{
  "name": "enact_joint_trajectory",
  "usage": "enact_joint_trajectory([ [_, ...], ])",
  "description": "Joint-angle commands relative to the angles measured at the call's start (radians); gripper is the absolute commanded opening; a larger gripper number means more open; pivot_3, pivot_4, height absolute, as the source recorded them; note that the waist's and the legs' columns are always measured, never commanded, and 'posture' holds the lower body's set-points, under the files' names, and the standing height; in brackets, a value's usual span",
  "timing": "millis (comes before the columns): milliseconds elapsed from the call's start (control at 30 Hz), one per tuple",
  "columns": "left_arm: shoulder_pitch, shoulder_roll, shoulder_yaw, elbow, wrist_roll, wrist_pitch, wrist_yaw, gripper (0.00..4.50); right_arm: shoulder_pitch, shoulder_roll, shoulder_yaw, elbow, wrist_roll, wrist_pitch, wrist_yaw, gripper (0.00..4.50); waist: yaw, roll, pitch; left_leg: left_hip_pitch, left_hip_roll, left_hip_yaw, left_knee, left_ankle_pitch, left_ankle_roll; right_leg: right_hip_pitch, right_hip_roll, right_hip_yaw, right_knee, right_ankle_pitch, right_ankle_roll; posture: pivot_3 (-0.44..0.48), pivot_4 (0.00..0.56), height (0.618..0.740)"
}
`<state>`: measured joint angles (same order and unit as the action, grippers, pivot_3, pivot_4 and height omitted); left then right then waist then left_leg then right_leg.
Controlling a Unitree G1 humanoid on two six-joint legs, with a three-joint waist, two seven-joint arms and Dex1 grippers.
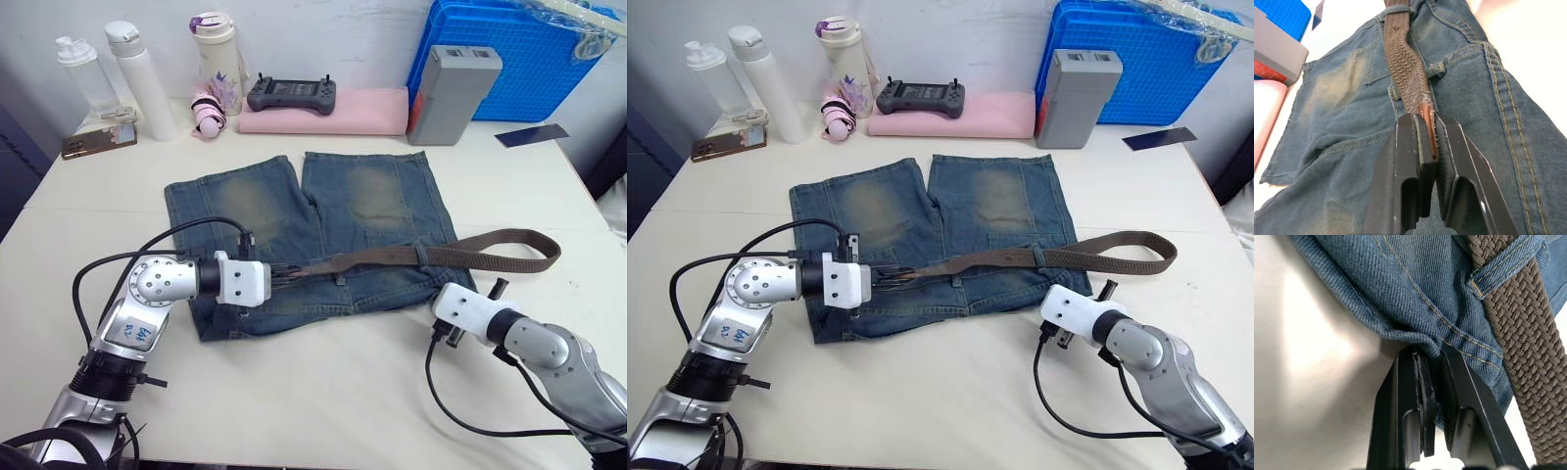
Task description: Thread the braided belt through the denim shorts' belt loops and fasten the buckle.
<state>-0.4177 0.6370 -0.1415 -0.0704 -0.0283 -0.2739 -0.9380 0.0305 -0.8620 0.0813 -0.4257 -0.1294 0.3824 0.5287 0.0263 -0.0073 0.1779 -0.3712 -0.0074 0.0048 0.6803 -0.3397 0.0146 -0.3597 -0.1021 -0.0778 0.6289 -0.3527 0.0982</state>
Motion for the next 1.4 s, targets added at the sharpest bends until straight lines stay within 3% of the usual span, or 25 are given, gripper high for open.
enact_joint_trajectory([
  [33,0.02,-0.019,0.035,-0.02,0.02,-0.106,0.075,0.0,-0.003,0.021,-0.141,-0.048,0.125,0.063,0.064,1.26,-0.001,0.0,0.0,0.0,0.0,0.0,0.0,0.0,0.0,0.0,0.0,0.0,0.0,0.0,0.0,0.0,0.15,0.739],
  [233,0.114,-0.009,0.081,-0.03,0.084,-0.267,0.178,0.0,-0.153,0.085,-0.365,-0.197,0.533,0.44,0.162,4.24,-0.021,0.002,0.001,0.001,0.002,0.001,0.0,0.0,-0.001,-0.001,0.001,0.001,0.001,0.0,0.0,0.0,0.15,0.739],
  [267,0.122,-0.008,0.083,-0.031,0.092,-0.279,0.189,0.0,-0.176,0.093,-0.388,-0.216,0.596,0.505,0.167,4.47,-0.023,0.002,0.001,0.001,0.002,0.001,0.0,0.0,-0.001,0.0,0.001,0.001,0.001,0.0,0.0,0.0,0.15,0.739],
  [400,0.14,-0.009,0.094,-0.028,0.152,-0.333,0.248,0.0,-0.327,0.214,-0.517,-0.218,1.062,0.924,0.1,4.47,-0.023,0.002,0.001,0.001,0.002,-0.001,0.0,0.0,-0.001,0.0,0.001,0.0,0.001,0.0,0.0,0.0,0.15,0.739],
  [467,0.139,-0.01,0.097,-0.027,0.17,-0.344,0.27,0.0,-0.333,0.263,-0.509,-0.188,1.268,1.026,0.038,4.47,-0.024,0.002,0.001,0.001,0.002,-0.001,0.0,0.0,-0.001,0.001,0.001,0.0,0.0,0.0,0.0,0.0,0.15,0.739],
  [567,0.135,-0.005,0.092,-0.029,0.185,-0.358,0.286,0.0,-0.266,0.323,-0.368,-0.119,1.693,0.897,-0.237,4.47,-0.023,0.002,0.001,0.001,0.002,0.0,-0.001,0.0,-0.001,0.0,0.001,0.0,0.0,0.0,0.0,0.0,0.15,0.739],
  [733,0.133,0.006,0.081,-0.033,0.215,-0.395,0.307,0.0,-0.252,0.346,-0.169,-0.024,2.037,0.673,-0.655,4.47,-0.029,0.003,0.002,0.0,0.001,0.001,0.0,-0.001,0.001,-0.001,-0.001,0.0,0.0,0.001,0.001,0.0,0.15,0.739],
  [833,0.133,0.012,0.081,-0.037,0.213,-0.397,0.311,0.0,-0.247,0.42,-0.119,0.022,2.1,0.551,-0.812,4.47,-0.029,0.003,0.002,0.0,0.001,0.001,0.001,-0.001,0.001,0.0,-0.001,0.0,0.0,0.001,0.002,0.0,0.15,0.739],
  [1000,0.133,0.021,0.081,-0.042,0.209,-0.395,0.311,0.0,-0.262,0.584,-0.144,0.077,2.102,0.43,-0.982,4.47,-0.029,0.003,0.001,0.0,0.001,0.001,0.0,-0.001,0.001,-0.001,-0.001,0.001,0.0,0.001,0.002,0.0,0.15,0.739],
  [1300,0.134,0.025,0.077,-0.047,0.202,-0.389,0.307,0.0,-0.309,0.708,-0.208,0.112,2.102,0.34,-1.129,4.47,-0.031,0.003,0.001,0.0,0.002,0.001,-0.002,-0.001,0.001,-0.002,-0.001,0.002,0.0,0.001,0.001,0.0,0.15,0.739],
  [1333,0.134,0.026,0.076,-0.047,0.202,-0.389,0.306,0.0,-0.309,0.707,-0.208,0.113,2.102,0.34,-1.135,3.96,-0.031,0.003,0.001,0.0,0.002,0.001,-0.002,-0.001,0.001,-0.002,-0.001,0.002,0.0,0.001,0.001,0.0,0.15,0.739],
  [1367,0.134,0.026,0.076,-0.047,0.203,-0.389,0.306,0.0,-0.307,0.71,-0.208,0.111,2.102,0.34,-1.137,3.76,-0.031,0.003,0.001,0.0,0.002,0.001,-0.002,-0.001,0.001,-0.002,-0.001,0.002,0.0,0.001,0.001,0.0,0.15,0.739],
  [1400,0.133,0.026,0.075,-0.046,0.204,-0.389,0.306,0.0,-0.305,0.714,-0.207,0.106,2.102,0.342,-1.137,3.15,-0.031,0.004,0.001,-0.001,0.002,0.001,-0.002,-0.001,0.001,-0.002,-0.001,0.002,0.0,0.001,0.001,0.0,0.15,0.739],
])
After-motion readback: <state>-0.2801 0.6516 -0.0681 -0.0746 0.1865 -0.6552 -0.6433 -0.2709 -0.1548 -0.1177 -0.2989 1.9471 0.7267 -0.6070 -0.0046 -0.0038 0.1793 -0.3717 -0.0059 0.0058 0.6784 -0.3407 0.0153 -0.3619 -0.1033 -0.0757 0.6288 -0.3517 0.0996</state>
